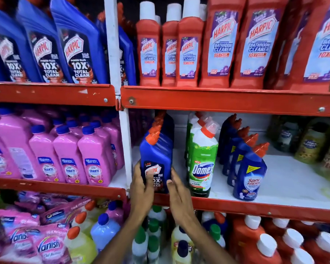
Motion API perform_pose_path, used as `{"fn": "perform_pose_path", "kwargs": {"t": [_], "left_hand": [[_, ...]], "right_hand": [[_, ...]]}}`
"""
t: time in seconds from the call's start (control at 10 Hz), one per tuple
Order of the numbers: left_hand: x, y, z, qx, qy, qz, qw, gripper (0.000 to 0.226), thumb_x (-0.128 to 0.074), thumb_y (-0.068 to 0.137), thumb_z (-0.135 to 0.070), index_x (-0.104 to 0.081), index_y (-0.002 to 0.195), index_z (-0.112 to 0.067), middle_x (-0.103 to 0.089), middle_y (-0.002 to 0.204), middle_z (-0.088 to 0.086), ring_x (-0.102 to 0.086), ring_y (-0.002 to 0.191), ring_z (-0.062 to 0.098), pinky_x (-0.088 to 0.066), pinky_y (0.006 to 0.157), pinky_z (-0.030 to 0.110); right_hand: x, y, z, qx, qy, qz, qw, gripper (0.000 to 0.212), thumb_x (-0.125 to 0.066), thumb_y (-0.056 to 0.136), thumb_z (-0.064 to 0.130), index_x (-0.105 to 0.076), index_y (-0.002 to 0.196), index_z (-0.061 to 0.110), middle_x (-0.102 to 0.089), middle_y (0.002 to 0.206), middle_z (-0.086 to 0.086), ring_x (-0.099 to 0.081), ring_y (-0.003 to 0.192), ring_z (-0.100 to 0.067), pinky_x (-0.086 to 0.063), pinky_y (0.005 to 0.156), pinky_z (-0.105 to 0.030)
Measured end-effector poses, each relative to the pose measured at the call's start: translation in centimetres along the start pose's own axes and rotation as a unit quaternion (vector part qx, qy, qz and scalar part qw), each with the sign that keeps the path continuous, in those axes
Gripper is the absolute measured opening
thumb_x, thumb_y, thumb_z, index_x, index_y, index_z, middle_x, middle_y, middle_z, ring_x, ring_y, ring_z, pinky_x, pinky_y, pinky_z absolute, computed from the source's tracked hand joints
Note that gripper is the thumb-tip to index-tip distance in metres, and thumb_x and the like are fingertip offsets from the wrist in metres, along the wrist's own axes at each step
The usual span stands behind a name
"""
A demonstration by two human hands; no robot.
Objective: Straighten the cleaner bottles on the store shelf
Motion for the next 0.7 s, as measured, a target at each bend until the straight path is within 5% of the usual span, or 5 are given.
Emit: {"fn": "perform_pose_path", "kwargs": {"t": [0.1, 0.4, 0.5, 0.6, 0.7], "left_hand": [[0.3, 0.1, 0.6, -0.007, 0.001, 0.005, 1.0, 0.045, -0.044, 0.1, -0.041, -0.042, 0.143, -0.026, -0.063, 0.12, -0.015, -0.062, 0.103, 0.0, -0.041, 0.081, 0.002], [0.5, 0.3, 1.1, -0.009, 0.005, 0.044, 0.999, 0.046, -0.046, 0.104, -0.025, -0.034, 0.148, -0.03, -0.061, 0.132, -0.005, -0.057, 0.103, -0.025, -0.04, 0.082, -0.005], [0.5, 0.3, 1.2, -0.012, 0.019, 0.056, 0.998, 0.054, -0.044, 0.102, -0.037, -0.029, 0.153, -0.026, -0.059, 0.142, 0.001, -0.062, 0.114, -0.005, -0.041, 0.085, -0.004], [0.5, 0.2, 1.5, -0.025, 0.002, 0.057, 0.998, 0.063, -0.041, 0.1, -0.046, -0.02, 0.157, -0.029, -0.046, 0.157, 0.004, -0.054, 0.135, 0.015, -0.046, 0.107, 0.015], [1.0, -0.6, 0.3, -0.075, 0.016, 0.009, 0.997, 0.063, -0.045, 0.099, -0.046, -0.014, 0.154, -0.042, -0.031, 0.165, -0.001, -0.038, 0.149, 0.013, -0.04, 0.119, 0.044]], "right_hand": [[-0.1, 0.1, -0.2, 0.003, 0.003, 0.004, 1.0, 0.065, -0.035, 0.088, 0.057, -0.041, 0.148, 0.032, -0.054, 0.146, 0.012, -0.049, 0.13, 0.009, -0.036, 0.106, -0.01], [-0.2, 0.0, -1.0, -0.004, 0.023, -0.036, 0.999, 0.049, -0.041, 0.095, 0.038, -0.048, 0.143, 0.033, -0.062, 0.134, 0.014, -0.056, 0.119, 0.011, -0.047, 0.106, -0.03], [-0.2, -0.1, -1.0, -0.007, 0.021, -0.047, 0.999, 0.051, -0.04, 0.094, 0.043, -0.049, 0.143, 0.031, -0.062, 0.136, 0.012, -0.056, 0.12, 0.012, -0.048, 0.106, -0.03], [0.0, -0.3, -0.5, 0.014, 0.025, -0.051, 0.998, 0.052, -0.041, 0.093, 0.047, -0.05, 0.142, 0.034, -0.061, 0.136, 0.016, -0.056, 0.121, 0.01, -0.049, 0.104, -0.025], [1.1, -1.4, 0.6, 0.059, 0.068, -0.121, 0.989, 0.037, -0.045, 0.094, 0.032, -0.057, 0.129, 0.039, -0.066, 0.124, 0.021, -0.062, 0.117, 0.003, -0.051, 0.098, -0.018]]}}
Point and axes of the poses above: each hand's wrist, its own y-axis towards the middle knuckle, its own x-axis out of the back of the hand, z = x × y, the point moved 3 cm from there along y, towards the middle knuckle
